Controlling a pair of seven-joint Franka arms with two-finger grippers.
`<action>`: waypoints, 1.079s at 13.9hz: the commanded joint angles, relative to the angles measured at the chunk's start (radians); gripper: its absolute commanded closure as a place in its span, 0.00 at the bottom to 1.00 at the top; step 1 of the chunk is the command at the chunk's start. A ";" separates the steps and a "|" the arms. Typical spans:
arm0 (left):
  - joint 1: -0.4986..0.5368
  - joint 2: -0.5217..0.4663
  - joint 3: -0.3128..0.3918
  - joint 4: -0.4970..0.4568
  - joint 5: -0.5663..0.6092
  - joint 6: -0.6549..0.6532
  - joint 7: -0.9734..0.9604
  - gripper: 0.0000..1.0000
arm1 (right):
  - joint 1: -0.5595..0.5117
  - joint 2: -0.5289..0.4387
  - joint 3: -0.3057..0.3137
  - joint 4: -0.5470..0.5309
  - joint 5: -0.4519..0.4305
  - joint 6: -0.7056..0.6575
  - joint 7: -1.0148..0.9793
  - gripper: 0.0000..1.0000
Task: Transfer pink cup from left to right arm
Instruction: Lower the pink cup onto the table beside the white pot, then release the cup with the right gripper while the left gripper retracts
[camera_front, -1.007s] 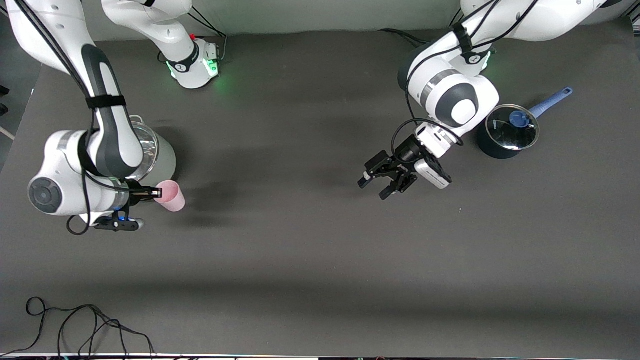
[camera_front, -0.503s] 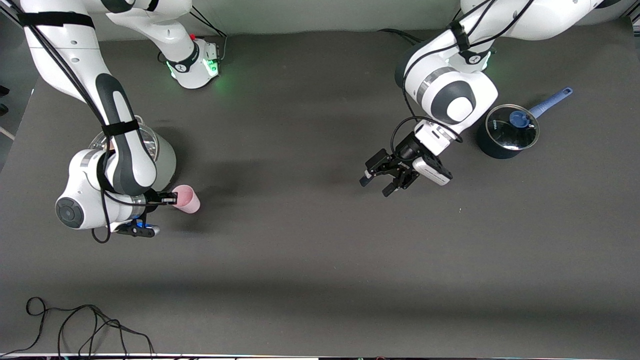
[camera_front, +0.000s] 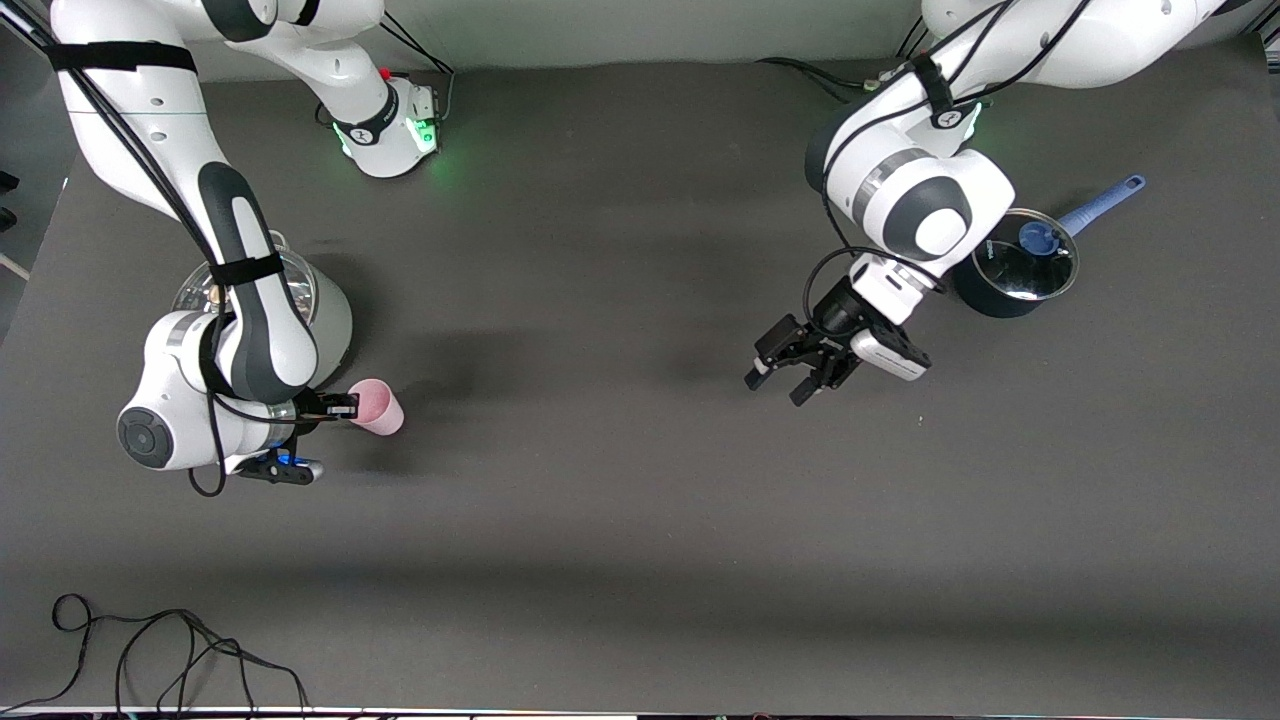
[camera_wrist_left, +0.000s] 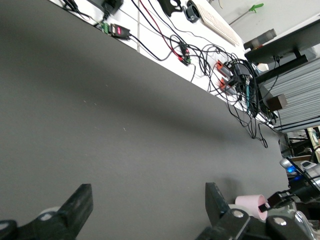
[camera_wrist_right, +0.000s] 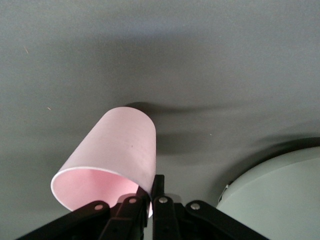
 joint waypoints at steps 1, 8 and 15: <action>-0.003 -0.004 0.017 0.008 0.153 0.009 -0.256 0.00 | -0.006 0.010 -0.002 0.025 0.015 -0.010 -0.027 0.68; -0.002 -0.021 0.055 -0.001 0.639 -0.055 -0.986 0.00 | 0.003 -0.101 -0.045 0.099 0.009 -0.174 -0.009 0.01; -0.019 -0.242 0.363 -0.016 1.202 -0.765 -1.678 0.00 | 0.070 -0.442 -0.080 0.094 -0.095 -0.364 0.118 0.01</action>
